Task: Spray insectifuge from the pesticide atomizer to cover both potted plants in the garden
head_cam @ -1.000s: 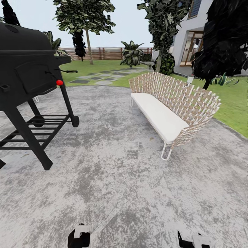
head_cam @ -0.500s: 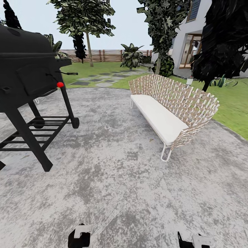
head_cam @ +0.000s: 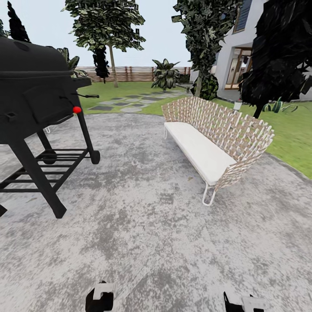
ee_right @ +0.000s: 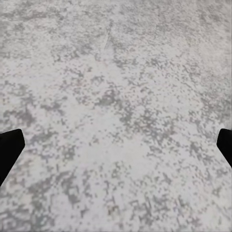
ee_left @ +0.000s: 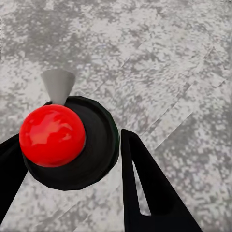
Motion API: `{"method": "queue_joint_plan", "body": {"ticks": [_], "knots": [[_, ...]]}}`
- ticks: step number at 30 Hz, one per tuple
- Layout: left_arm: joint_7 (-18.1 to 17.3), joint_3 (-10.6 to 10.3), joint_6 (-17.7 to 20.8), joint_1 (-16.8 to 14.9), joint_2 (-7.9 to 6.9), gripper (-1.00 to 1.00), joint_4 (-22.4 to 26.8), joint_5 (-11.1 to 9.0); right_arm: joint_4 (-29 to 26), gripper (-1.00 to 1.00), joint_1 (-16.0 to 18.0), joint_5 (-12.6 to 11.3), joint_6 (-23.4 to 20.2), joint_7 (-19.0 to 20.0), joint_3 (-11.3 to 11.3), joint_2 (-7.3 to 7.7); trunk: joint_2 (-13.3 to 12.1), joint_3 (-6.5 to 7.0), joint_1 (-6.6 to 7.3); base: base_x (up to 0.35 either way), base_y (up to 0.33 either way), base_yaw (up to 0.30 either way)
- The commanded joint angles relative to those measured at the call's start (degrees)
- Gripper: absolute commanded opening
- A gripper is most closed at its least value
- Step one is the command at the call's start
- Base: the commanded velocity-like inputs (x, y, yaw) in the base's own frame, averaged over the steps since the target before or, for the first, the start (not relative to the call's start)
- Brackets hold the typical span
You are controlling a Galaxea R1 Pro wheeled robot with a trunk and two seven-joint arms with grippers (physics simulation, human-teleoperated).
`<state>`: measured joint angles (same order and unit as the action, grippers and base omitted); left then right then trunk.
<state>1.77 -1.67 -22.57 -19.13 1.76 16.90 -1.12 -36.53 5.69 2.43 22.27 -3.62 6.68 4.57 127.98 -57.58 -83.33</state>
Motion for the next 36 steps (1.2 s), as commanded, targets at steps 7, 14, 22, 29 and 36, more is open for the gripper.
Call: {"method": "queue_joint_plan", "body": {"ticks": [7, 14, 22, 29, 36], "knots": [[0.2, -0.2, -0.2, 0.0, -0.08, -1.0, 0.4, -0.2, 1.0, 1.0, 0.0, 0.3, 0.1, -0.2, -0.8, 0.0, 0.0, 0.58, 0.01, 0.212, 0.0, 0.0], [0.1, -0.2, -0.2, 0.0, -0.06, -1.0, 0.3, -0.2, 1.1, 1.0, 0.0, 0.2, 0.2, -0.3, -4.3, 0.0, 0.0, 1.2, 0.01, 0.331, 0.0, 0.0], [0.2, -0.2, -0.2, 0.0, 0.04, -1.0, 0.0, -0.1, 1.1, 1.0, 0.0, 0.1, 0.2, -0.5, -4.5, 0.0, 0.0, 1.91, 0.01, 0.335, 0.0, 0.0], [0.2, -0.2, -0.2, 0.0, 0.08, -1.0, -0.1, -0.2, 1.1, 1.0, 0.0, 0.1, 0.2, -0.7, -4.5, 0.0, 0.0, 2.53, 0.01, 0.324, 0.082, 0.0], [0.3, -0.2, -0.2, 0.0, 0.12, -1.0, -0.1, -0.1, 1.1, 1.0, 0.0, 0.1, 0.2, -0.7, -4.4, 0.0, 0.0, 3.04, 0.01, 0.289, 0.192, 0.0]]}}
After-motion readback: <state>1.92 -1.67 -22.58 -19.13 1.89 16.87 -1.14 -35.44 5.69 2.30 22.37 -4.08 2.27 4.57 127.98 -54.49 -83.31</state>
